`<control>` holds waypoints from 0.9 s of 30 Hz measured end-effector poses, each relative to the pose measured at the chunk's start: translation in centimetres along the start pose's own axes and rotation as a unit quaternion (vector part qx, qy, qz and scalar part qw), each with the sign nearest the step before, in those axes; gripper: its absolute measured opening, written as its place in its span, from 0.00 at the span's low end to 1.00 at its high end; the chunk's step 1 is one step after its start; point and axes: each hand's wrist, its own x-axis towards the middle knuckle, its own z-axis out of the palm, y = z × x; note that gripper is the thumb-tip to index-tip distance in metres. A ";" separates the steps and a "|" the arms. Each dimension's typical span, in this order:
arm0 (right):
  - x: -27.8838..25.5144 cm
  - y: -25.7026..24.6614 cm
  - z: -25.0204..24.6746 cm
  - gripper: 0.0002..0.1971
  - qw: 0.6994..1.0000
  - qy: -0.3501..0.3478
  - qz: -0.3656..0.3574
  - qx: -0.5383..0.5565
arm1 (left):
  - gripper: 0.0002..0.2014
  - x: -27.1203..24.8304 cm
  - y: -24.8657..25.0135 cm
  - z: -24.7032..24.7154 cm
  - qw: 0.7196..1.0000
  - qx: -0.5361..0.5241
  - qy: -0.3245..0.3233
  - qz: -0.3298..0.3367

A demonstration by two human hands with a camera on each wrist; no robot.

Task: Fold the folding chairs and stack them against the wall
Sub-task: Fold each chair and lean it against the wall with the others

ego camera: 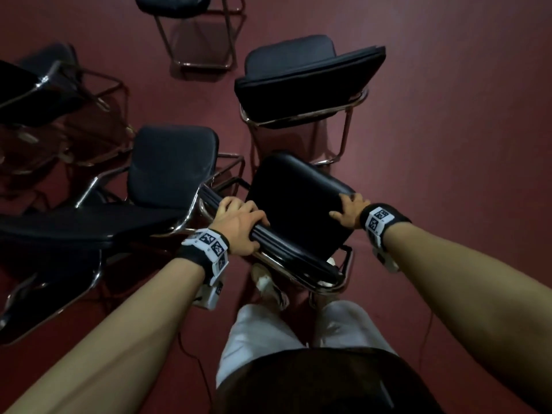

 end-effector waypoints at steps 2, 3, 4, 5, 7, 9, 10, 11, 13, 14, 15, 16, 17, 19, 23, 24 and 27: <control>1.1 0.3 -0.8 0.38 1.000 0.003 -0.002 0.000 | 0.26 0.0 -0.2 -0.8 1.000 -0.004 0.009 -0.016; 1.7 0.2 -1.4 0.38 1.000 0.003 -0.001 0.002 | 0.26 0.2 -0.4 -1.3 1.000 -0.002 0.019 -0.018; 2.4 0.0 -1.7 0.39 1.000 0.001 -0.002 0.001 | 0.26 0.4 -0.5 -1.5 0.999 0.001 0.023 -0.022; 3.2 -0.1 -1.7 0.39 1.000 -0.005 -0.004 -0.001 | 0.26 0.6 -0.4 -1.6 0.999 0.001 0.020 -0.025; 4.4 -0.2 -1.2 0.41 1.000 -0.010 -0.008 0.000 | 0.27 0.9 -0.1 -1.1 1.000 0.004 0.022 -0.022; 5.4 -0.5 -1.0 0.42 1.000 -0.011 -0.005 0.014 | 0.27 1.2 0.0 -1.0 0.999 0.004 0.027 -0.023; 6.0 -0.7 -1.1 0.42 1.000 -0.006 -0.002 0.024 | 0.28 1.5 -0.1 -1.2 0.999 0.000 0.028 -0.024; 6.6 -0.8 -1.4 0.42 0.999 -0.001 0.003 0.035 | 0.28 1.9 -0.2 -1.4 0.999 -0.005 0.029 -0.027; 7.8 -1.1 -2.1 0.43 0.998 0.016 0.012 0.053 | 0.28 2.4 -0.4 -1.8 0.999 -0.014 0.033 -0.031; 8.1 -1.1 -2.5 0.44 0.998 0.019 0.015 0.060 | 0.28 2.6 -0.4 -2.0 0.999 -0.018 0.035 -0.031; 8.6 -1.0 -3.0 0.45 0.998 0.016 0.016 0.062 | 0.28 2.8 -0.5 -2.1 0.998 -0.023 0.039 -0.032; 9.1 -0.9 -3.3 0.46 0.998 0.007 0.013 0.061 | 0.28 3.0 -0.5 -2.3 0.998 -0.030 0.042 -0.031; 9.6 -0.7 -3.4 0.47 0.998 -0.004 0.012 0.061 | 0.28 3.0 -0.4 -2.5 0.998 -0.037 0.045 -0.030; 10.4 -0.7 -2.9 0.47 0.998 -0.012 0.011 0.062 | 0.26 3.0 -0.7 -2.5 0.997 -0.052 0.052 -0.033; 10.9 -1.2 -1.0 0.36 0.999 0.000 0.022 0.029 | 0.23 0.8 -1.6 -1.2 0.995 -0.066 0.063 -0.040; 11.1 -1.1 -0.7 0.37 0.999 -0.003 0.031 0.034 | 0.23 0.3 -1.6 -0.9 0.995 -0.067 0.065 -0.037; 12.5 -1.2 -0.3 0.47 0.996 0.000 0.060 0.071 | 0.23 0.3 -1.3 -0.7 0.994 -0.076 0.073 -0.024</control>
